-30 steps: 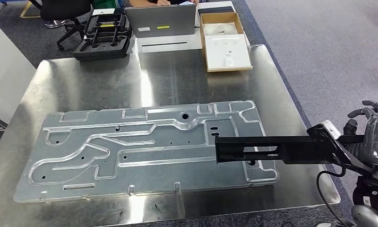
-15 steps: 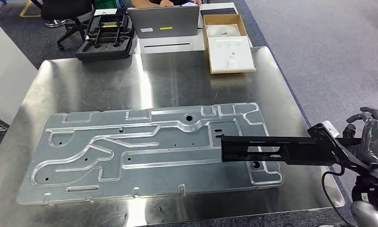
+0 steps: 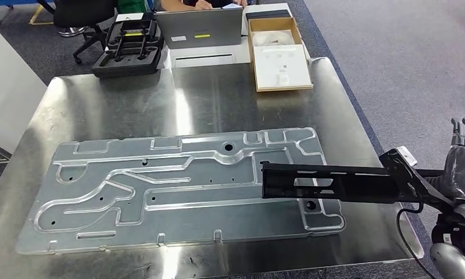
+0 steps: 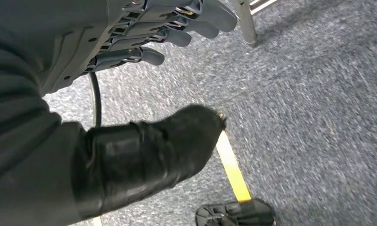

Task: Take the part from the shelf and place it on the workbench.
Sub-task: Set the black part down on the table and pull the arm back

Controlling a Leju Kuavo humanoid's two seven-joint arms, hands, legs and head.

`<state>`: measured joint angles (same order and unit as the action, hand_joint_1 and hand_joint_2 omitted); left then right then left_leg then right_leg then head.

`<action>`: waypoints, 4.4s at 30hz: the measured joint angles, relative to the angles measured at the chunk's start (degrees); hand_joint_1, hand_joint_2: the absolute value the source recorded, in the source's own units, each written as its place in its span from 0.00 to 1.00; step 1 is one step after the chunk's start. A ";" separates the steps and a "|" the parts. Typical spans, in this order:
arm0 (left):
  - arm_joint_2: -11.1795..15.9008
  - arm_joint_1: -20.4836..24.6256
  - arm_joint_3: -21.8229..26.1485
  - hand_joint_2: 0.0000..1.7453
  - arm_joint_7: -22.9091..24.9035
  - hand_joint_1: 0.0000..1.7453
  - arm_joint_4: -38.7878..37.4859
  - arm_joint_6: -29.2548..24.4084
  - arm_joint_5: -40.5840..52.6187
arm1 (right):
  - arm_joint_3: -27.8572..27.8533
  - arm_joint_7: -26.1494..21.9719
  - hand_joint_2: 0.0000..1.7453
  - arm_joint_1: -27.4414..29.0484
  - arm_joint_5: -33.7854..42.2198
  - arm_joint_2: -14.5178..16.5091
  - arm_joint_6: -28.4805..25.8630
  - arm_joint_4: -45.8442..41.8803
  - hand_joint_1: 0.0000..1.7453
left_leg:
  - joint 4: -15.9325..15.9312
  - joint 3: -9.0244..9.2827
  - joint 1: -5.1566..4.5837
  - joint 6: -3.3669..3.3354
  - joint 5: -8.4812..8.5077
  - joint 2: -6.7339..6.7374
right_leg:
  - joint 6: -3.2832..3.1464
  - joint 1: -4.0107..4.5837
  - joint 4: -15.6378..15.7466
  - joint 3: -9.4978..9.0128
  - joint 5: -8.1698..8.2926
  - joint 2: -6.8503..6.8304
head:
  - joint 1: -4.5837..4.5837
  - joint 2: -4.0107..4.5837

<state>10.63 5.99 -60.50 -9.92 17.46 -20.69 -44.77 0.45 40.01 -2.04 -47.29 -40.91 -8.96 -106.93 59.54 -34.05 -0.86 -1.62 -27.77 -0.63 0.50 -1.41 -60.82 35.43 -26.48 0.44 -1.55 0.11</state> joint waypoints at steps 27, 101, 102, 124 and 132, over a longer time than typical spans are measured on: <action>0.62 0.04 0.02 0.00 1.49 0.00 0.00 -0.04 -0.85 | 0.61 0.01 0.00 -9.16 14.23 3.29 41.04 4.59 0.00 | -0.82 0.39 -0.21 -1.15 0.88 0.16 | 0.92 0.18 -0.42 -0.34 0.02 -0.23 | -0.28 0.00; 0.18 -0.32 0.02 0.00 2.12 0.00 0.02 -1.62 -1.93 | -2.63 -0.25 0.00 -4.74 -16.04 5.93 34.16 -6.01 0.00 | 9.69 -3.84 0.91 1.40 -3.08 0.36 | -1.01 0.48 1.51 -1.85 0.17 -0.48 | -0.54 0.00; 0.21 -0.30 0.02 0.00 2.04 0.00 0.02 -1.66 -2.01 | -2.57 -0.25 0.00 -4.75 -17.04 5.93 32.85 -6.20 0.00 | 5.77 -2.05 0.86 1.13 -1.32 0.36 | -0.99 0.49 1.51 -1.91 0.17 -0.48 | -0.54 0.00; -0.18 -0.28 0.02 0.00 0.37 0.00 0.44 -2.34 -2.17 | 3.43 -3.99 0.00 -4.17 -24.37 -3.03 18.09 -8.50 0.00 | -0.21 0.62 0.31 0.66 0.05 0.40 | -0.66 0.47 1.82 -2.63 -0.14 -0.50 | -0.43 0.00; -0.60 -0.51 0.02 0.00 0.58 0.00 0.60 -2.74 -1.81 | 4.57 -3.67 0.00 -3.93 -22.72 -3.60 18.23 -8.55 0.00 | 8.18 -2.79 0.65 1.22 -2.52 0.42 | -1.21 0.56 1.88 -2.38 0.17 -0.44 | -0.72 0.00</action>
<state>10.03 5.48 -60.48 -9.33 18.06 -23.43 -46.58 5.02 36.34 -5.97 -70.02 -44.50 9.27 -115.49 67.72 -36.84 -0.21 -0.40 -30.29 -0.21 -0.72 -0.85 -58.94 33.05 -26.31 0.00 -2.27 0.11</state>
